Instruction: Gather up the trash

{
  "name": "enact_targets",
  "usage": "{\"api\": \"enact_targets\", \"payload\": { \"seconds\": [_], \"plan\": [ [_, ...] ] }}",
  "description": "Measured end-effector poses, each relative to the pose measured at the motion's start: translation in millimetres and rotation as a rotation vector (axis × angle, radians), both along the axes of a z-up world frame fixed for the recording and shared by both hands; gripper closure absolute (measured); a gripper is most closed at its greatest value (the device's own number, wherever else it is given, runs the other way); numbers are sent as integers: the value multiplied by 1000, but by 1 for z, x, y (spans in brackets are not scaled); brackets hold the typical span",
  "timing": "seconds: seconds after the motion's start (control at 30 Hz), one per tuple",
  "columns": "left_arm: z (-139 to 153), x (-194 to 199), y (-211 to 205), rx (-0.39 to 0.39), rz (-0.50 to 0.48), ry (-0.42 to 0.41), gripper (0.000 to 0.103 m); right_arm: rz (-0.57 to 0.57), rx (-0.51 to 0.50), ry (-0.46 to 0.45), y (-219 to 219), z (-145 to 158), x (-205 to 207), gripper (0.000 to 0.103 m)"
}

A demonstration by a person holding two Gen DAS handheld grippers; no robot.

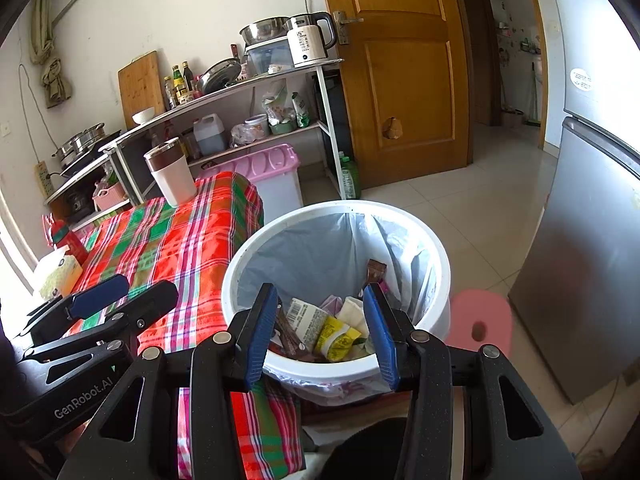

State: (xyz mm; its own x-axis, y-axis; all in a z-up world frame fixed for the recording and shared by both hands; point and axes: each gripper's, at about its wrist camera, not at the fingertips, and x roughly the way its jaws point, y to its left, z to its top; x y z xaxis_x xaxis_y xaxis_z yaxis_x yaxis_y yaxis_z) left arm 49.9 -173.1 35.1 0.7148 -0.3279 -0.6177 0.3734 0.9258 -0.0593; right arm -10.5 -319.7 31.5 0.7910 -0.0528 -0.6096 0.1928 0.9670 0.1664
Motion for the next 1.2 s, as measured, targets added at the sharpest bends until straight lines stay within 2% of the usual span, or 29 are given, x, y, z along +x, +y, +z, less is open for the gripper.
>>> {"api": "enact_targets", "payload": {
  "seconds": [1.2],
  "plan": [
    [-1,-2,0,0,3,2,37,0,3,2,0,-1,-3,57]
  ]
}}
